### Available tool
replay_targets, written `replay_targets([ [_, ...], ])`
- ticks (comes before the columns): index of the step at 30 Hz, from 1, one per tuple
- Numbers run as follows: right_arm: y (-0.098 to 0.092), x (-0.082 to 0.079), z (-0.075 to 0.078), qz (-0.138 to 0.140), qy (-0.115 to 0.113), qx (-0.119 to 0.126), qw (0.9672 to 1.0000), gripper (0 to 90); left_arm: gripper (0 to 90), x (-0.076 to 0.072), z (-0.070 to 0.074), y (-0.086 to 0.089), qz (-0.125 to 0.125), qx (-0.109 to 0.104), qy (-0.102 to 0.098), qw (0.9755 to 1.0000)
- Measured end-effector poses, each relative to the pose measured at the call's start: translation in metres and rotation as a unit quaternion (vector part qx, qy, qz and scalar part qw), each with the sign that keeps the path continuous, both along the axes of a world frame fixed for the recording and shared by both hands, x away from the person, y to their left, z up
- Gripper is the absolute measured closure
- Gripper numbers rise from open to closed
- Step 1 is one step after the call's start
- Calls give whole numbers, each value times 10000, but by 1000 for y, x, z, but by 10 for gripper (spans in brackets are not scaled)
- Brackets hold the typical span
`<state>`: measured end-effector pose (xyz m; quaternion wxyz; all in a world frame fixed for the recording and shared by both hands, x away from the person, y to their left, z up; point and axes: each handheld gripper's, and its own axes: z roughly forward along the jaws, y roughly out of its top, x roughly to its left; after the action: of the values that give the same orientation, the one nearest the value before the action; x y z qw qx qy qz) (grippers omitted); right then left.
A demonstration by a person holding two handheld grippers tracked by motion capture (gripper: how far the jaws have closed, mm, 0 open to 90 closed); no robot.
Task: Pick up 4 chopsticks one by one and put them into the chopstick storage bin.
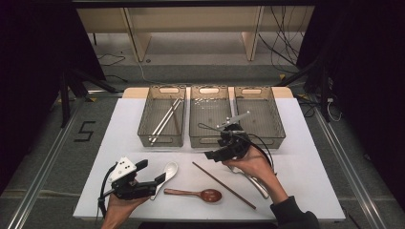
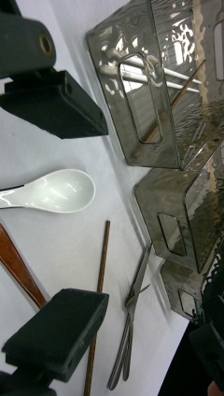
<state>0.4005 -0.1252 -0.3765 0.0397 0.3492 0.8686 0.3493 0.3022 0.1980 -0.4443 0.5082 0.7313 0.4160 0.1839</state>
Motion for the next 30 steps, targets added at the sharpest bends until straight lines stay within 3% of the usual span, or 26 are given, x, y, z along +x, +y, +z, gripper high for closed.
replay_targets([
  [13, -18, -29, -15, 32, 127, -39, 9999, 300, 157, 0, 0, 0, -12, -16, 7, 10000],
  [19, -23, -41, -24, 123, 256, -456, 9986, 324, 158, 0, 1, -1, -28, -21, -1, 10000],
  [30, -25, -50, -43, 236, 544, -1093, 9922, 417, 157, 0, 1, -1, -35, -27, -11, 10000],
])
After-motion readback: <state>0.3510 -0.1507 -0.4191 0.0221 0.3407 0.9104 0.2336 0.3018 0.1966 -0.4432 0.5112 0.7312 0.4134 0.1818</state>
